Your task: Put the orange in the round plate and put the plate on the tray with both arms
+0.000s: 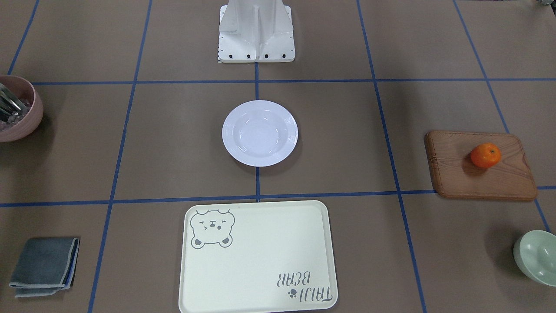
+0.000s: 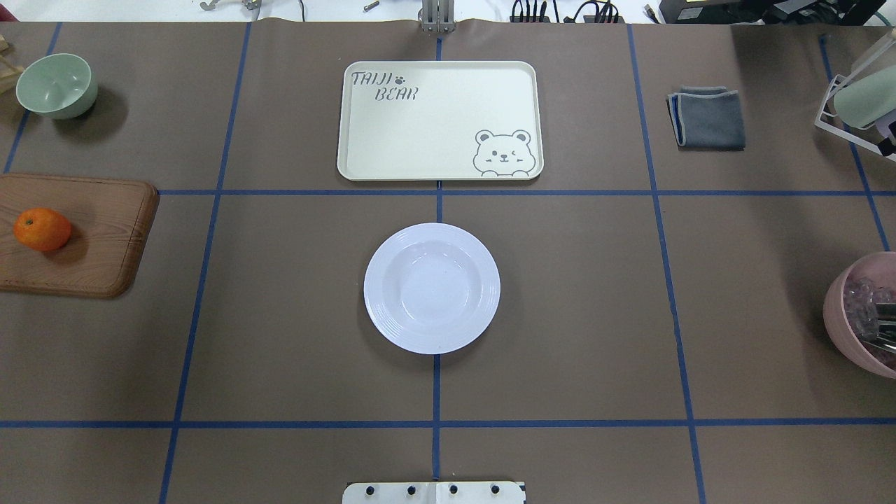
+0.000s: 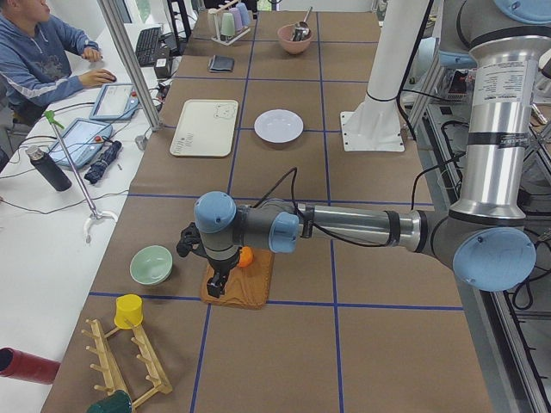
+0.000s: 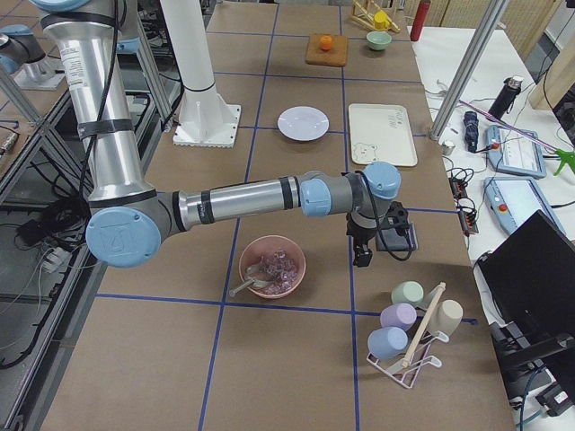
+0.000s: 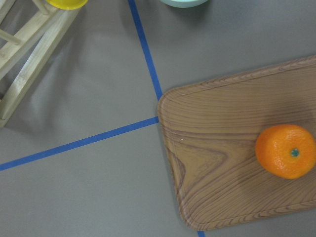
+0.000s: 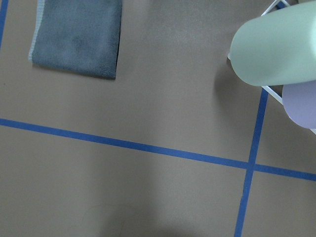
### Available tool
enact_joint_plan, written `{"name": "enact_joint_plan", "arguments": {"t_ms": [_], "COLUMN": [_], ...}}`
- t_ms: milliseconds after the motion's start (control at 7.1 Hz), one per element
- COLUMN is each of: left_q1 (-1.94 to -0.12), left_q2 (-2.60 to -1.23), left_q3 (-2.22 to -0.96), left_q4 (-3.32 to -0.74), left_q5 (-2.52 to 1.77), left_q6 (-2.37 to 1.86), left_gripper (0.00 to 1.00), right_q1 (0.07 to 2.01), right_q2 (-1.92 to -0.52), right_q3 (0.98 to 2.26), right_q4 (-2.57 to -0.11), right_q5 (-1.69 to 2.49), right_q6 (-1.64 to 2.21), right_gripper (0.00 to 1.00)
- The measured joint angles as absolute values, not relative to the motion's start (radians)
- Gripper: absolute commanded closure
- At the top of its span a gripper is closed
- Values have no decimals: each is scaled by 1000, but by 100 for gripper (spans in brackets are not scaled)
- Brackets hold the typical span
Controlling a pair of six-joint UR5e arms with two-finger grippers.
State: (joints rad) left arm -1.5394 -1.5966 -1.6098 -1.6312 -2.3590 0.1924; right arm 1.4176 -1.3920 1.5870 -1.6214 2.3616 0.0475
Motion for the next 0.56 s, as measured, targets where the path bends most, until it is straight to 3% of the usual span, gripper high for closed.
{"name": "enact_joint_plan", "arguments": {"t_ms": [564], "left_q1": [-1539], "left_q2": [-1596], "left_q3": [-1610], "left_q4": [-1632], "left_q5": [-2360], "left_q6": [197], "left_gripper": [2], "right_q1": [1419], "right_q2": [-1394], "right_q3": [1592], "right_q4": [-1621], "right_q5": [2359], "right_q6": [49], "right_gripper": [0]}}
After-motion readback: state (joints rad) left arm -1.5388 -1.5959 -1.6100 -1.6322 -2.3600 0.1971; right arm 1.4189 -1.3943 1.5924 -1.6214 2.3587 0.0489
